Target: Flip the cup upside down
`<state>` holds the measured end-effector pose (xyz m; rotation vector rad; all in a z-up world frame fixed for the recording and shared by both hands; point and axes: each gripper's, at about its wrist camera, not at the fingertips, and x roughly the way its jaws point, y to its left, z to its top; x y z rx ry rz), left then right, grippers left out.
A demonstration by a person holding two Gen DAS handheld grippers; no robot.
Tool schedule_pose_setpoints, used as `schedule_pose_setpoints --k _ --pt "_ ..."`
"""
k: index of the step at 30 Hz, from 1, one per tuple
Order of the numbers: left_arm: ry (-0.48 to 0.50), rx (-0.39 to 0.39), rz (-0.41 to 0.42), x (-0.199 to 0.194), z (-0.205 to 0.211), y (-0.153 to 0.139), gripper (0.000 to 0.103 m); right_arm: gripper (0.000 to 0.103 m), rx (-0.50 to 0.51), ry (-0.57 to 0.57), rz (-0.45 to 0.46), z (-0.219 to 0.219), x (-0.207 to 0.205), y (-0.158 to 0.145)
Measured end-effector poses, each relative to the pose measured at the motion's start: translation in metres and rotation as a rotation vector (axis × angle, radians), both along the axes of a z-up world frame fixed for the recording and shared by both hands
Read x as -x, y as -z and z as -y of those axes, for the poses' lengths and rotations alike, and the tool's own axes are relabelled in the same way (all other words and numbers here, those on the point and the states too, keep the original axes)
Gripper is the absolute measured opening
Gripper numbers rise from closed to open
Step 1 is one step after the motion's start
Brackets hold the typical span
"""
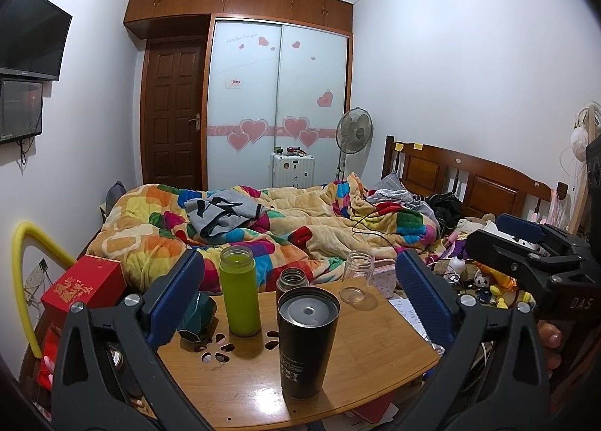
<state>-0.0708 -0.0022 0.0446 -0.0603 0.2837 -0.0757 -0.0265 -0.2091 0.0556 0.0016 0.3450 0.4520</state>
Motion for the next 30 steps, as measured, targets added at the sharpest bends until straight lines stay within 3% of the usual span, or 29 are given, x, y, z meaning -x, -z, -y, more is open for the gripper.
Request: schedule_pose_setpoints --k 30 --pt "0.007 0.011 -0.02 -0.0027 0.0 0.0051 0.103 0.103 0.0 0.002 -0.003 0.0005 0.0001 0.0006"
